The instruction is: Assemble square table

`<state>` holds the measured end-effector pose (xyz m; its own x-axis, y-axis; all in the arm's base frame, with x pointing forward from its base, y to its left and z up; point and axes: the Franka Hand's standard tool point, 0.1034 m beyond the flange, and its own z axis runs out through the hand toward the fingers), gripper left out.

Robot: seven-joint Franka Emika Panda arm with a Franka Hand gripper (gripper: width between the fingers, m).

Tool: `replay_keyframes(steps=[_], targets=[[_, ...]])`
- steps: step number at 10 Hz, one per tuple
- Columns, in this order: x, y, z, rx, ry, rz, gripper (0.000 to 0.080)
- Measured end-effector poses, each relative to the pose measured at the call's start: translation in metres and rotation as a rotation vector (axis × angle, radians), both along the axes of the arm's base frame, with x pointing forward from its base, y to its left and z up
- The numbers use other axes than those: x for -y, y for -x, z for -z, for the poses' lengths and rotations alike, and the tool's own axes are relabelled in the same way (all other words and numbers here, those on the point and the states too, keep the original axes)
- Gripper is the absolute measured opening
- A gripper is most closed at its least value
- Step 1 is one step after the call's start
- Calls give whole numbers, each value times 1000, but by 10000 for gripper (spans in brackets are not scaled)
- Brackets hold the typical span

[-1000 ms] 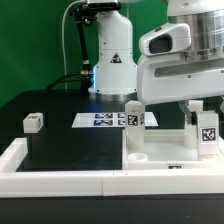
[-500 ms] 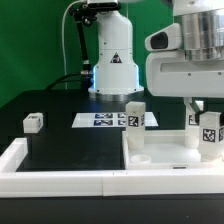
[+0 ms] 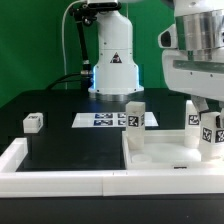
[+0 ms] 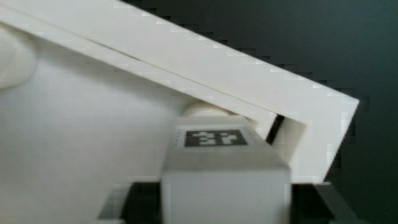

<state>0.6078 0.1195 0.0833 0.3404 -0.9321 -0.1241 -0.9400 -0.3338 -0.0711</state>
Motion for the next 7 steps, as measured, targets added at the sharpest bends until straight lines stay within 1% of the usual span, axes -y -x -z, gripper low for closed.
replay_keyframes(steps=[2, 3, 4, 5, 6, 7], targets=[[0, 0, 0, 0, 1, -7, 293], [1, 0, 0, 7, 3, -67, 481], [0, 0, 0, 7, 2, -77, 481], [-1, 1, 0, 16, 7, -156, 613], [-2, 1, 1, 28, 17, -258, 638], [-3, 2, 2, 40, 33, -382, 638]])
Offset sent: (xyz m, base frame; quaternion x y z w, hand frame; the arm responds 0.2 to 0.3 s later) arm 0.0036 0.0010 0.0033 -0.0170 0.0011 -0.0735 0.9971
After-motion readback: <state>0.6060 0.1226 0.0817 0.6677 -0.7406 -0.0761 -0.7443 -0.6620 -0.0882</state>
